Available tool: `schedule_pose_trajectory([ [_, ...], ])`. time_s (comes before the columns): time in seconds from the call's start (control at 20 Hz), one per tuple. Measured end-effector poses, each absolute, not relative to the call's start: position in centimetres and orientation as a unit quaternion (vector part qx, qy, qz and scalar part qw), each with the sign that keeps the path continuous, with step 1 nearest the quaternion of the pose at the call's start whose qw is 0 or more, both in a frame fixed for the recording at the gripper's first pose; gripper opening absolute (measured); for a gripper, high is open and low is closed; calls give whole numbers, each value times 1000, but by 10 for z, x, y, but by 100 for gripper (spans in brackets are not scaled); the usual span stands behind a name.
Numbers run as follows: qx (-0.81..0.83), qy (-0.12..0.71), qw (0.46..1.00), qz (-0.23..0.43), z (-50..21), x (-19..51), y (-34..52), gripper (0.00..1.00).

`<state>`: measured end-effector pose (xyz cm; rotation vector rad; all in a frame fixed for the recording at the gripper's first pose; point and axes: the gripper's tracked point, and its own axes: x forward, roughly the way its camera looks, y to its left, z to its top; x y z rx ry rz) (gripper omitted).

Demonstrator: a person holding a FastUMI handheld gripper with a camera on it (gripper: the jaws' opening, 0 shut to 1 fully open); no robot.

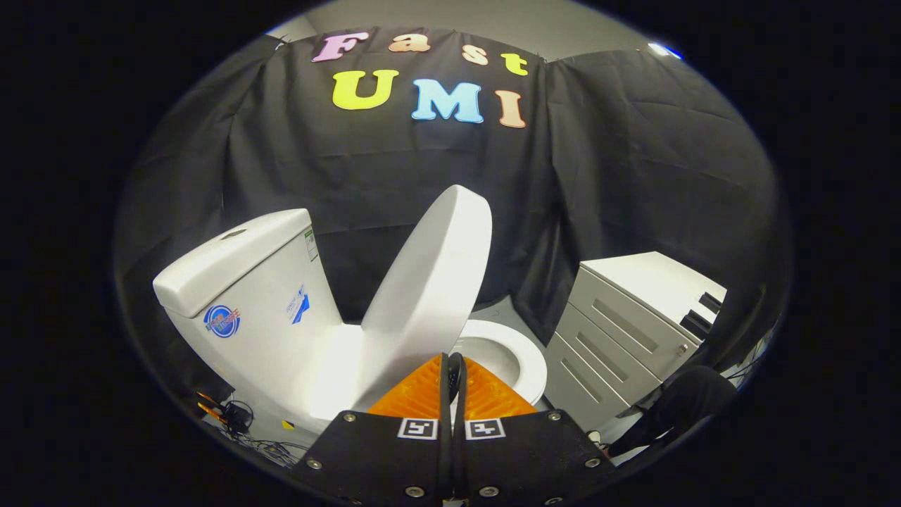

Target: Open the toilet lid.

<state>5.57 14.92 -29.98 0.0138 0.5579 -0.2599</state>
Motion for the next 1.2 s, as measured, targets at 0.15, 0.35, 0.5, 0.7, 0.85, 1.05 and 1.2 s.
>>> schedule_pose_trajectory([
  [0.15, -3, 270, 956, -118, -290, 58, 164, 0],
  [0.35, -43, 262, 959, -100, -278, 62, 187, 0],
  [0.5, -50, 254, 962, -84, -270, 66, 205, 0],
  [0.7, -68, 249, 964, -66, -262, 69, 227, 0],
  [0.85, -66, 244, 966, -52, -258, 70, 243, 0],
  [1.05, -66, 240, 968, -32, -253, 73, 265, 0],
  [1.2, -77, 235, 969, -13, -251, 76, 282, 0],
])
